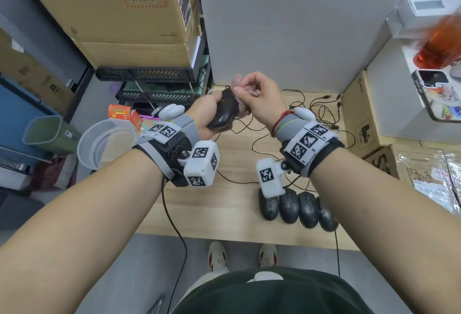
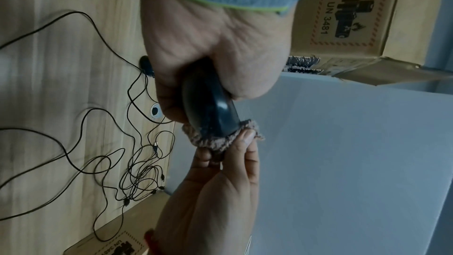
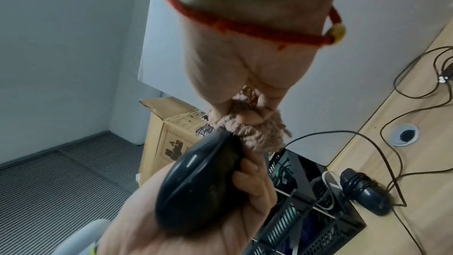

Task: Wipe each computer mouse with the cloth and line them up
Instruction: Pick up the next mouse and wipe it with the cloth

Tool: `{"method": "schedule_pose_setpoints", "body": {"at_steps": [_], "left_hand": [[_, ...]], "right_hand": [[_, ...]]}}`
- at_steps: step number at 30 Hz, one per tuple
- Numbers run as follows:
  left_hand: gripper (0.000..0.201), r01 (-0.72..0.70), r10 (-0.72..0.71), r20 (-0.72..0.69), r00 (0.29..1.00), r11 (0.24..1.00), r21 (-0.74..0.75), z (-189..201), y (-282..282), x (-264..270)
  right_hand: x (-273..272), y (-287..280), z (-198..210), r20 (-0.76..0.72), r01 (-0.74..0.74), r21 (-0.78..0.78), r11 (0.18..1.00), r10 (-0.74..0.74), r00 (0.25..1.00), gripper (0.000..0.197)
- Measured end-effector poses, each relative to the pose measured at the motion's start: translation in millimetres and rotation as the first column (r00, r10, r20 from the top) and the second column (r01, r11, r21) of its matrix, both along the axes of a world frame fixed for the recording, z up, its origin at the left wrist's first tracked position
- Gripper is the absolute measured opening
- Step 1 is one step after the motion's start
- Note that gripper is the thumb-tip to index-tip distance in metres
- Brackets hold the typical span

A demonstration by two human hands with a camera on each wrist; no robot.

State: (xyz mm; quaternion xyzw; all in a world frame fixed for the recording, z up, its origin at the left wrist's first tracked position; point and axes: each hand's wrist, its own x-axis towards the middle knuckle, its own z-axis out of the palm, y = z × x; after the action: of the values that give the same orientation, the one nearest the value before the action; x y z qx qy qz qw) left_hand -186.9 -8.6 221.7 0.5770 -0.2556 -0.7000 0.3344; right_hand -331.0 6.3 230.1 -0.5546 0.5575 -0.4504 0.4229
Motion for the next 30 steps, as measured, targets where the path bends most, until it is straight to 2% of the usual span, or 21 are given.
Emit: {"method": "schedule_pose_setpoints", "body": {"at_steps": [2, 4, 8, 10, 12, 14, 17, 20, 22, 24, 26, 28, 30], "left_hand": [[0.041, 0.056, -0.056, 0.007, 0.998, 0.998, -0.007, -0.4, 2.8, -3.7], [0.047, 0.089, -0.090, -0.033, 0.995, 0.995, -0.040, 3.7, 6.8, -6.7], [0.074, 0.061, -0.063, -0.139, 0.988, 0.998, -0.016, 9.1, 4.4, -1.4], [0.081, 0.115, -0.114, -0.104, 0.988, 0.993, 0.007, 11.3, 5.2, 3.3], [0.076, 0.197, -0.195, 0.067, 0.978, 0.980, -0.012, 10.5, 8.9, 3.4], [0.070, 0.231, -0.222, 0.155, 0.963, 0.972, -0.045, 10.1, 12.7, 0.4], [0.058, 0.203, -0.201, 0.052, 0.978, 0.978, -0.042, 7.8, 9.9, -4.3], [0.052, 0.046, -0.046, -0.077, 0.996, 0.999, 0.000, 14.1, 6.5, -5.5], [0.058, -0.032, 0.038, -0.179, 0.983, 0.999, 0.033, 18.7, 4.4, -3.7], [0.062, -0.076, 0.091, -0.240, 0.967, 0.995, 0.070, 23.5, 4.5, -1.3], [0.065, -0.079, 0.096, -0.247, 0.964, 0.994, 0.079, 23.0, 3.4, 1.6], [0.068, -0.074, 0.088, -0.225, 0.970, 0.995, 0.070, 22.8, 4.7, 2.2], [0.064, -0.050, 0.060, -0.215, 0.975, 0.997, 0.056, 18.0, 6.2, 0.0]], "right_hand": [[-1.8, -2.6, -4.0, 0.039, 0.081, 0.030, 0.996, -0.082, 0.996, 0.017], [2.3, 1.5, -4.6, 0.096, 0.087, 0.051, 0.995, -0.092, 0.991, 0.017], [15.8, 20.1, -7.0, 0.195, -0.105, 0.033, 0.994, 0.097, 0.976, 0.017], [17.3, 23.8, -7.0, 0.225, -0.160, 0.022, 0.987, 0.151, 0.963, 0.017], [14.5, 18.3, -6.1, 0.227, -0.140, 0.020, 0.990, 0.132, 0.965, 0.017], [11.1, 8.3, -4.9, 0.213, -0.064, 0.022, 0.998, 0.058, 0.975, 0.016], [7.7, -1.9, -7.7, 0.216, 0.018, 0.048, 0.999, -0.028, 0.976, 0.013], [9.9, 5.1, -8.1, 0.160, -0.001, 0.018, 1.000, -0.002, 0.987, 0.016], [13.3, 13.6, -10.7, 0.115, -0.121, -0.040, 0.992, 0.125, 0.986, 0.020], [18.4, 23.8, -9.6, -0.026, -0.287, -0.077, 0.955, 0.286, 0.958, 0.022], [17.6, 25.4, -8.4, -0.133, -0.337, -0.067, 0.939, 0.327, 0.936, 0.023], [10.5, 15.1, -9.7, -0.048, -0.232, -0.038, 0.972, 0.230, 0.972, 0.025], [2.2, 2.7, -10.2, 0.003, -0.040, -0.025, 0.999, 0.040, 0.999, 0.022]]}}
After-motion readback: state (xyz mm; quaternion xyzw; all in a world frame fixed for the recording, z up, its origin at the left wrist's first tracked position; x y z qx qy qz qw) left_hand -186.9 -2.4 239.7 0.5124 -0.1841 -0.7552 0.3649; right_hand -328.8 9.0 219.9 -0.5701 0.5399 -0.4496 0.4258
